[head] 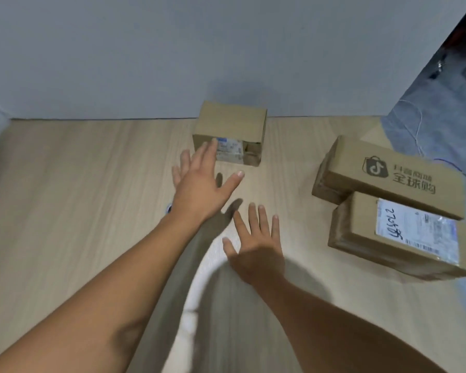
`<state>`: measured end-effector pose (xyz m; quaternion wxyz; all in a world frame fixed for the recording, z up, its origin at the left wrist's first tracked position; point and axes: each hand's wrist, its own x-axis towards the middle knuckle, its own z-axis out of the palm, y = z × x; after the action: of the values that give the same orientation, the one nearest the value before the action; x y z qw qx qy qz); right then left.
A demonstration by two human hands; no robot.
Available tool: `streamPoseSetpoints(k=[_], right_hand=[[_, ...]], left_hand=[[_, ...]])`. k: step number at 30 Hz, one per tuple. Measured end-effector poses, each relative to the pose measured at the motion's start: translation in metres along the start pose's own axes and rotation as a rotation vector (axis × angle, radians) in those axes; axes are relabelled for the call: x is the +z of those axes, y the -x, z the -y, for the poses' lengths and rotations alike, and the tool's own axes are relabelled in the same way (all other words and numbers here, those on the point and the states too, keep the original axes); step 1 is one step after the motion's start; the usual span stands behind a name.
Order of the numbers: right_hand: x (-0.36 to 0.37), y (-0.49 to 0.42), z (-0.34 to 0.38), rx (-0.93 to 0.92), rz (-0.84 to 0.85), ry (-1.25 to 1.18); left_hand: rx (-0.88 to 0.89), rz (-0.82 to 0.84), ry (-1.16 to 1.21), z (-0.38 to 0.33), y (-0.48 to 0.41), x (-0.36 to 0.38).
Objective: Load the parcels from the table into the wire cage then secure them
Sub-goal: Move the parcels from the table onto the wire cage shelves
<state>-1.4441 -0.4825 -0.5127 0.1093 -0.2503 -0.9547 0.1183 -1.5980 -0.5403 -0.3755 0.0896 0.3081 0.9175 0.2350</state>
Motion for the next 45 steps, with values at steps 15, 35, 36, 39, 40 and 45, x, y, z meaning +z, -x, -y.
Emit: streamPoseSetpoints(k=[15, 35, 36, 39, 40, 45], right_hand=[[-0.023, 0.007, -0.004, 0.106, 0.054, -0.366], [-0.154, 0.224, 0.005, 0.127, 0.706, -0.891], [-0.157, 0.247, 0.011, 0.069, 0.746, -0.872], [-0.168, 0.315, 0.031, -0.137, 0.862, -0.812], [-0.171, 0.341, 0.039, -0.225, 0.909, -0.785], [-0.181, 0.483, 0.073, -0.602, 1.186, -0.627]], left_hand=[[-0.168, 0.136, -0.081, 0.067, -0.112, -0.015], [-0.808, -0.524, 0.536, -0.044, 0.439, 0.042], [-0.859, -0.608, 0.583, -0.056, 0.478, 0.049], [-1.001, -0.892, 0.701, -0.098, 0.581, 0.072], [-1.039, -0.994, 0.722, -0.112, 0.615, 0.081], [-1.319, -1.339, 0.790, -0.167, 0.767, 0.123]])
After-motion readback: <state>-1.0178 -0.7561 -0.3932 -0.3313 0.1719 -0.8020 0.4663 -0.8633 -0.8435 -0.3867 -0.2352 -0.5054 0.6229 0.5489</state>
